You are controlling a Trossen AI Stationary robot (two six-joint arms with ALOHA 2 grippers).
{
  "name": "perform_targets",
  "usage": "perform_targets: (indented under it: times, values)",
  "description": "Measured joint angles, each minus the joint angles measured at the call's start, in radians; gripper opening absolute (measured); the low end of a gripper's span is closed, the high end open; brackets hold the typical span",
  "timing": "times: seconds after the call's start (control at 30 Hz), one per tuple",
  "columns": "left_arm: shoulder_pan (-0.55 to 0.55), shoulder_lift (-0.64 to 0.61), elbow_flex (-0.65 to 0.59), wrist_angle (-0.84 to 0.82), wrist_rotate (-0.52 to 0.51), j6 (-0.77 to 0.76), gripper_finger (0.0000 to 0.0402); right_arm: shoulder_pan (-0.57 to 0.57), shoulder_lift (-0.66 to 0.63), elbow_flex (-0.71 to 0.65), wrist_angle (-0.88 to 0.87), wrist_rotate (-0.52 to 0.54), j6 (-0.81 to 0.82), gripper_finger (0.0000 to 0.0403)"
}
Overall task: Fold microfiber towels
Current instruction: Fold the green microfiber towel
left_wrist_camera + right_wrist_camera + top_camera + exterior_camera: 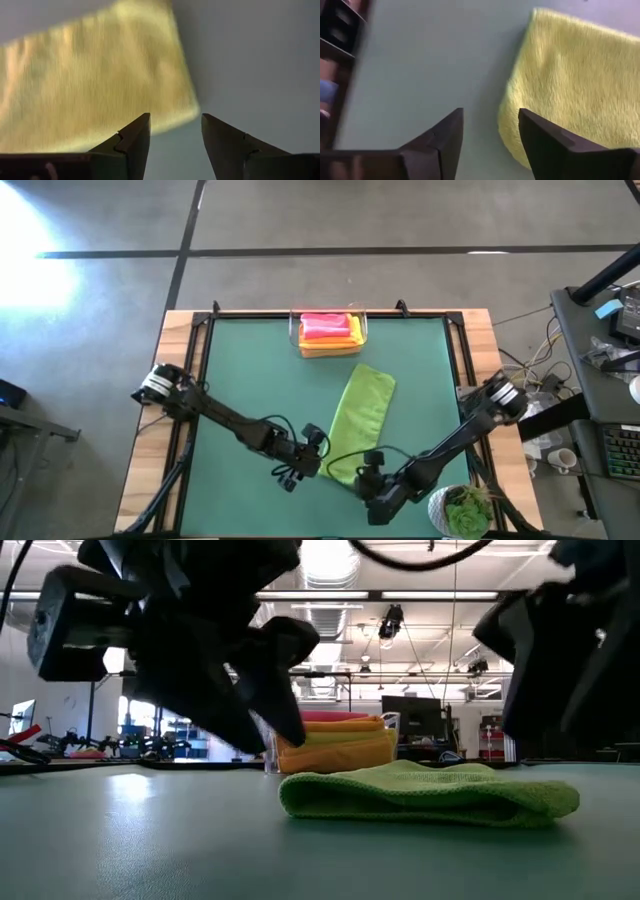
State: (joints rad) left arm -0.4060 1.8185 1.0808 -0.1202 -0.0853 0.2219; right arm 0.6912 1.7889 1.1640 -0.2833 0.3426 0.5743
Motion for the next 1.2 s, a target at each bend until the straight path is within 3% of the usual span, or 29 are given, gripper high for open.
perform_targets:
  times: [0.23,0.47,0.93,1.07,1.2]
  values:
    - [-0.009,0.03,-0.001,0.015,0.014,0.024,0.0162,-0.014,0.092,0.067,-0.127,-0.001,0.039,0.0182]
    - [-0.008,0.068,0.0,0.08,0.013,0.07,0.0162,-0.03,0.097,0.067,-0.157,0.001,0.114,0.0164]
    - [-0.001,0.113,0.003,0.165,-0.052,0.125,0.016,-0.051,0.096,0.069,-0.172,-0.007,0.133,0.0076]
    - [0.001,0.114,0.003,0.155,-0.053,0.113,0.0122,-0.051,0.097,0.08,-0.185,-0.013,0.133,0.0042]
    - [0.001,0.114,0.013,0.129,-0.05,0.018,0.0046,-0.051,0.096,0.116,-0.22,-0.061,0.159,0.0013]
